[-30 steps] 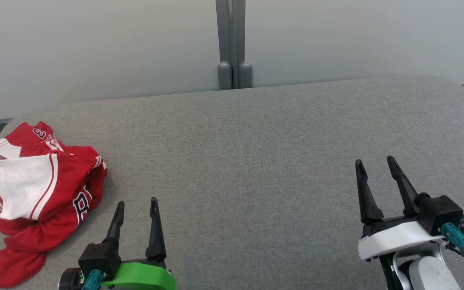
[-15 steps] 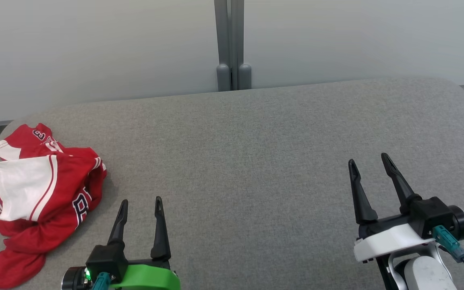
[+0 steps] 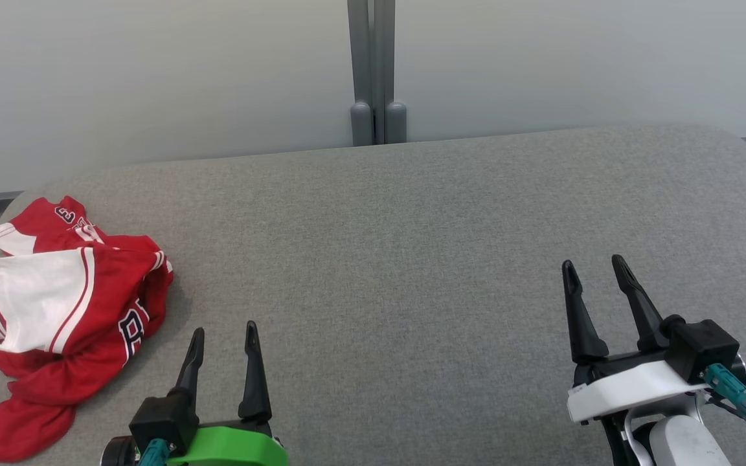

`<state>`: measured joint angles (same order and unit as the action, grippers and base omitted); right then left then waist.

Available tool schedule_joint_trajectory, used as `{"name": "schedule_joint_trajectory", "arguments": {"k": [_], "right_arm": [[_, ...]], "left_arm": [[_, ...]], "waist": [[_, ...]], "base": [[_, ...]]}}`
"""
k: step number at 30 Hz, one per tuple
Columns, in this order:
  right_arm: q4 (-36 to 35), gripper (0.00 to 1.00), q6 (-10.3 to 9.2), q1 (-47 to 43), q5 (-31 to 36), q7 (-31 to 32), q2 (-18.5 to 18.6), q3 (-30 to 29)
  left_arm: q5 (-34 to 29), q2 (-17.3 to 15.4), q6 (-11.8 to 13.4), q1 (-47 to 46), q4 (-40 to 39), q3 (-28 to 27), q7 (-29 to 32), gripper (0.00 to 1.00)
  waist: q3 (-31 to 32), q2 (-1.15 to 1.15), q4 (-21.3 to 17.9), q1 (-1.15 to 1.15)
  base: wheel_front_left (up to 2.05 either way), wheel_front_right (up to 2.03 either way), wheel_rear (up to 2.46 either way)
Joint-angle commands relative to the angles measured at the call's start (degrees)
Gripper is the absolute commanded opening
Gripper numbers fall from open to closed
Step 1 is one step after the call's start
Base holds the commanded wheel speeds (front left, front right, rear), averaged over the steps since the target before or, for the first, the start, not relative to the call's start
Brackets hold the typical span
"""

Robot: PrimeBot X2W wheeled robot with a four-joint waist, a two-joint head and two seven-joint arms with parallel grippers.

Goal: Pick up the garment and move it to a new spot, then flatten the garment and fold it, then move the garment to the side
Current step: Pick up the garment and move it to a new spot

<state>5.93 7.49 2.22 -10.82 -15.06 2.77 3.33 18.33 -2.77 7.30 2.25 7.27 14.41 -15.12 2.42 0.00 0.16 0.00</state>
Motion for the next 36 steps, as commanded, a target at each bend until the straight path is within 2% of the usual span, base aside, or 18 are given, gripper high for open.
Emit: {"name": "schedule_joint_trajectory", "arguments": {"k": [1,6,10,21,30,36], "right_arm": [[0.12,1.0,0.0,-0.21,-0.22,-0.18,0.21,-0.07],[0.33,1.0,0.0,-0.64,0.54,-0.18,0.2,-0.11],[0.67,1.0,0.01,-1.12,-0.06,-0.18,0.18,0.07],[1.88,1.0,0.0,-1.69,-2.18,-0.17,0.21,3.47],[2.31,1.0,0.0,-1.97,-3.55,-0.18,0.2,6.12],[2.77,1.0,0.0,-1.69,-4.51,-0.17,0.19,8.4]], "left_arm": [[0.37,-0.22,-0.22,0.39,0.09,-0.06,-0.06,1.0],[1.61,-0.22,0.16,0.16,0.96,0.05,-0.06,1.0],[1.83,-0.22,0.2,-0.46,1.41,-0.15,-0.05,1.0],[1.29,-0.21,0.16,0.16,1.2,-3.31,-0.06,1.0],[0.13,-0.22,-0.82,0.99,1.63,-5.1,-0.05,1.0],[-0.4,-0.21,-1.31,1.35,1.62,-6.13,-0.05,1.0]], "waist": [[-0.05,0.0,0.06,0.0],[-0.08,0.0,0.95,0.0],[0.07,0.0,3.36,0.0],[0.5,0.0,13.15,0.0],[1.2,0.0,21.9,0.0],[1.29,0.0,26.25,0.0]], "base": [[0.0,0.0,0.0],[0.0,0.0,0.0],[0.0,0.0,0.0],[0.0,0.0,0.0],[0.0,0.0,0.0],[0.0,0.0,0.0]]}}
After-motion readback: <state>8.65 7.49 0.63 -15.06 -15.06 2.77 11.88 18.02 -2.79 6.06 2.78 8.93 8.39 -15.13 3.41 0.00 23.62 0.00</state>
